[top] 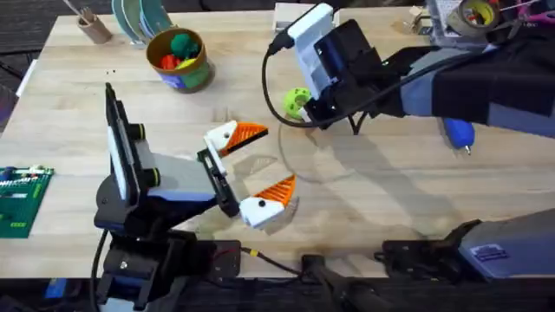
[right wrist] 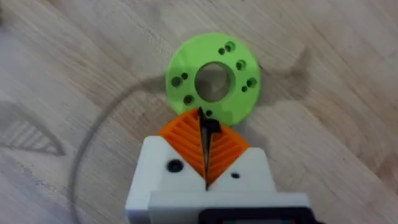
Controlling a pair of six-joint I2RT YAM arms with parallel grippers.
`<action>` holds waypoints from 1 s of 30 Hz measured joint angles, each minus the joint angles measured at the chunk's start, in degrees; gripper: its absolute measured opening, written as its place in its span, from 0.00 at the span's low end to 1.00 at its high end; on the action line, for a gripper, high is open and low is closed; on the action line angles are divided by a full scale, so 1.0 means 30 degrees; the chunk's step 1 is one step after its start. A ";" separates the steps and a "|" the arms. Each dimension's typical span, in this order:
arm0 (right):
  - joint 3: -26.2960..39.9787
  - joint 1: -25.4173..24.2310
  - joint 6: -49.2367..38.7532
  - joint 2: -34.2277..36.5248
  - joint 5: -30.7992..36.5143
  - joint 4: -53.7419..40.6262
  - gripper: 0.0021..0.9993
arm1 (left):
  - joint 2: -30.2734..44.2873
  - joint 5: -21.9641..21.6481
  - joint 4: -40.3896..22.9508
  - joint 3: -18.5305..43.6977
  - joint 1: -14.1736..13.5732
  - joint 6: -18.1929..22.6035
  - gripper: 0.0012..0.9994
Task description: Pick up the gripper from the table and insert it into the empty holder that is missing its gripper. Then pick up a screw, insert it into the mounting hole, and use the screwdriver to tighten it. Finally, clean up the table by picking up the vegetable and placing it into the bucket.
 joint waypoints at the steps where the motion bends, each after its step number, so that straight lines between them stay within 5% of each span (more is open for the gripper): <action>1: 0.0082 0.0000 0.0000 0.0000 0.0005 0.0000 0.01 | -0.0005 0.0000 -0.0007 0.0000 0.0000 0.0000 0.99; 30: 0.1575 0.0000 -0.3256 -0.0729 0.0007 -0.4342 0.01 | 0.0000 0.0000 -0.0014 0.0000 0.0000 0.0000 0.99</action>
